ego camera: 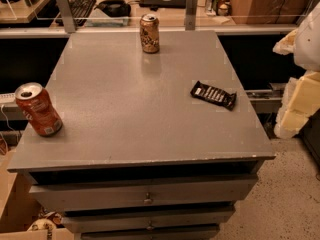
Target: Move rxbar chocolate near orange can
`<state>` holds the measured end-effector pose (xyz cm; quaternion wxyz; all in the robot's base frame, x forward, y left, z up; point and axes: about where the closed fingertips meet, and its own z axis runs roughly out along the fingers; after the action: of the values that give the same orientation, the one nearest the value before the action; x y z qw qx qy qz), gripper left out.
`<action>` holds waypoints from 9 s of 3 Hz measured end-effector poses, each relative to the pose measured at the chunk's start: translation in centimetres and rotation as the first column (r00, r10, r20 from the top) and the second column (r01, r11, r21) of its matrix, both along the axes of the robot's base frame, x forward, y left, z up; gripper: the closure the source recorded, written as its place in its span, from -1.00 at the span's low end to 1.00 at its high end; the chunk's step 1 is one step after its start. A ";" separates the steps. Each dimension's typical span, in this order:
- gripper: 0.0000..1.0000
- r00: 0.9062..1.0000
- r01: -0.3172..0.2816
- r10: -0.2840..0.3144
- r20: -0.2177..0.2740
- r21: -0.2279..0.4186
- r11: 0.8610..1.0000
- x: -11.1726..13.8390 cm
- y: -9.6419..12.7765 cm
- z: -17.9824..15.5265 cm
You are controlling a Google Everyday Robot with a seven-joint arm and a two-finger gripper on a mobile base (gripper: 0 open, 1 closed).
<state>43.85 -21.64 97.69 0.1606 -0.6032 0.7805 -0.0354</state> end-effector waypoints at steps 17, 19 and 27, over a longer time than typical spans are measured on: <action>-0.90 0.996 0.075 -0.042 -0.076 0.511 0.856 17.2 7.8 -11.9; -1.00 0.991 0.136 -0.110 -0.080 0.497 0.857 21.1 5.4 -14.6; 1.00 0.994 0.021 -0.072 0.079 0.511 0.859 21.7 9.7 -5.6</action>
Offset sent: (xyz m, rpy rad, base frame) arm 0.0731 -0.0017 -0.0304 0.1560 -0.0595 -0.0351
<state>65.54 -11.92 92.09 0.3504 -0.5179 0.7679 0.1395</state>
